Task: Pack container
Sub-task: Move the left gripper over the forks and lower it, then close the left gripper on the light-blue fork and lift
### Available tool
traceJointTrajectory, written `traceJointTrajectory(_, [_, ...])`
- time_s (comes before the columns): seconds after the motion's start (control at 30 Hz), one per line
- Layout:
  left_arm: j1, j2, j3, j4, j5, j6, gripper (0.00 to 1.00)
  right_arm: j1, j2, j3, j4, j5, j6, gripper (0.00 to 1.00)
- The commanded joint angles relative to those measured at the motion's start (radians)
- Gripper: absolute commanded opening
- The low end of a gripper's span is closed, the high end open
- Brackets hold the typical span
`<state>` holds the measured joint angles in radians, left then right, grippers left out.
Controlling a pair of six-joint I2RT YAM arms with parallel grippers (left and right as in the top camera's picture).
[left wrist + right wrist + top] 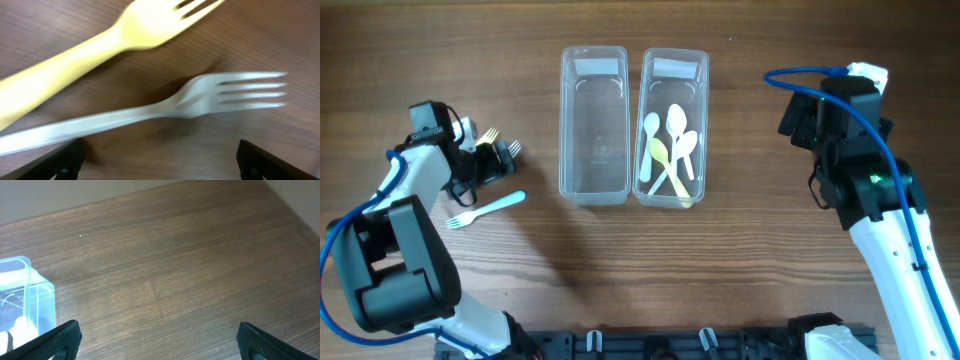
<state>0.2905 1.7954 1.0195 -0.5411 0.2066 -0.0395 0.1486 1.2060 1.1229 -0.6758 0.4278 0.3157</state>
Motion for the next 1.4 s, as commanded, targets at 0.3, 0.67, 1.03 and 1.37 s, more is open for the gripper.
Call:
traceJointTrajectory(0.3, [0.011,-0.187,0.066,-0.148,-0.085,-0.480,1.00,-0.002,0.002,0.014,0.002,0.023,-0.001,1.00])
traceJointTrajectory(0.67, [0.008,-0.513,0.054,-0.413,-0.035,-0.838,0.91,-0.002,0.002,0.014,0.002,0.023,-0.001,1.00])
traceJointTrajectory(1.03, [-0.013,-0.362,-0.190,-0.212,-0.204,-1.233,0.98,-0.002,0.002,0.014,0.002,0.023,-0.001,1.00])
traceJointTrajectory(1.37, [-0.013,-0.114,-0.190,-0.055,-0.227,-1.233,0.87,-0.002,0.002,0.014,0.002,0.023,-0.001,1.00])
